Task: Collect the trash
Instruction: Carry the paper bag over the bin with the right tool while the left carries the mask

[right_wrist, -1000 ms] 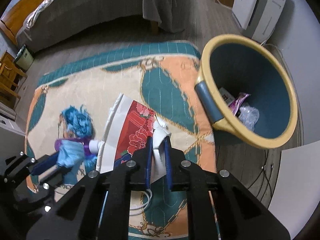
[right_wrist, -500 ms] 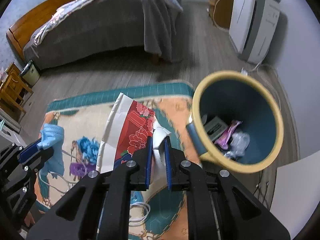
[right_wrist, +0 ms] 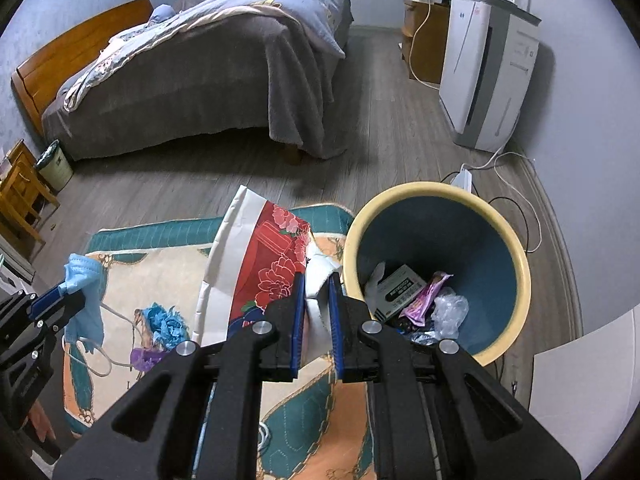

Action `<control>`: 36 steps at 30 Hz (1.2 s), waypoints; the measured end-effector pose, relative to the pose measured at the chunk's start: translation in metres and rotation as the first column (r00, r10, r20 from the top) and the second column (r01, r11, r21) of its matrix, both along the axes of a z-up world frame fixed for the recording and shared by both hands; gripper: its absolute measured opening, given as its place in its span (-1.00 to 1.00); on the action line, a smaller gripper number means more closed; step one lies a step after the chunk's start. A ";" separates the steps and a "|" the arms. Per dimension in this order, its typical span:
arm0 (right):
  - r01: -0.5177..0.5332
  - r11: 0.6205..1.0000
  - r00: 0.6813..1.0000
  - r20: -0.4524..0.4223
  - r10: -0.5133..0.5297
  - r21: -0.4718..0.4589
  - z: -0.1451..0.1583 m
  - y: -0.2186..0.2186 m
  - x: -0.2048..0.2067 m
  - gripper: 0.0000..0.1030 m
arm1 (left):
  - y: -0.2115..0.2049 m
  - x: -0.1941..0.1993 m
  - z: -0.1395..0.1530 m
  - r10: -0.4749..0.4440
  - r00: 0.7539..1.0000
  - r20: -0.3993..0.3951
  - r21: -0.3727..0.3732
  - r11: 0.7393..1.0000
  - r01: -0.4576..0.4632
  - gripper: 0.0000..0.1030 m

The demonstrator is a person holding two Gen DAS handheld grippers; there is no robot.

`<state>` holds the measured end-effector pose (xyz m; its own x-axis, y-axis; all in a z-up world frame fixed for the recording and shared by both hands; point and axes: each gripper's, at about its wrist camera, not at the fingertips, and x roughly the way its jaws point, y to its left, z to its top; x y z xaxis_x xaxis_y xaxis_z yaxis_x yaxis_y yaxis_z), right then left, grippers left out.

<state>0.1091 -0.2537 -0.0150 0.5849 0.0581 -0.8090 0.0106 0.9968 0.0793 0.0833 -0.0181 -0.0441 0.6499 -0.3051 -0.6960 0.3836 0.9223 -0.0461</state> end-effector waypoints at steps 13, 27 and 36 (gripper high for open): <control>0.002 0.999 0.997 0.080 0.002 -0.049 0.032 -0.034 0.000 -0.78 | -0.024 0.005 -0.006 -0.030 1.000 -0.009 0.028 0.999 0.030 -0.64; 0.145 0.985 0.988 0.074 -0.139 -0.088 0.027 -0.122 0.002 -0.78 | -0.069 0.003 0.002 -0.105 0.994 0.025 0.098 0.990 0.102 -0.64; 0.213 0.970 0.977 0.025 -0.212 -0.116 0.002 -0.156 0.007 -0.78 | -0.137 0.014 0.003 -0.208 0.978 0.025 0.116 0.972 0.204 -0.64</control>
<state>0.1165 -0.4096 -0.0128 0.5837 -0.1636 -0.7953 0.2230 0.9741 -0.0367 0.0974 -0.1553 -0.0415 0.6066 -0.3565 -0.7106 0.5656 0.8216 0.0707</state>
